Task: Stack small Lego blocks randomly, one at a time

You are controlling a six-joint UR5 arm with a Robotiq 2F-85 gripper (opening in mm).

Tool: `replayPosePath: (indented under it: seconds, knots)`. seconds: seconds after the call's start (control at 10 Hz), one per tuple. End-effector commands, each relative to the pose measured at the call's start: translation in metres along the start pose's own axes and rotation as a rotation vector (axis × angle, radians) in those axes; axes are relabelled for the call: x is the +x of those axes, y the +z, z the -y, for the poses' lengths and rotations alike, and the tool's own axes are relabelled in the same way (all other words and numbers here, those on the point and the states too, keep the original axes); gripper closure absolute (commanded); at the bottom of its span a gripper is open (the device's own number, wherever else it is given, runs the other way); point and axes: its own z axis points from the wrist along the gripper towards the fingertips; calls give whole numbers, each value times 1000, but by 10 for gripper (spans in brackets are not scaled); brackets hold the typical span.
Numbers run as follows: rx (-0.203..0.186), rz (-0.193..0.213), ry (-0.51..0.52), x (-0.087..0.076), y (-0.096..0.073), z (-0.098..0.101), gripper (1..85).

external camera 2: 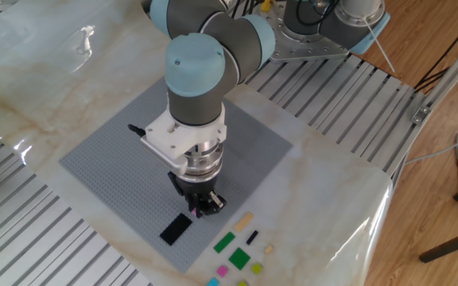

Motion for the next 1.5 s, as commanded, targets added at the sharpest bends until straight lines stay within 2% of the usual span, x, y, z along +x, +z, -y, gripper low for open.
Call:
replayPosePath:
  seconds: [0.0,0.8,1.2,1.4]
  knots:
    - [-8,-6,14,0,-1,-1,843]
    - [-15,12,4,-3,4,0,843]
    - [-18,11,-4,-2,0,-1,843]
    - [-28,-3,-27,1,-5,2,823]
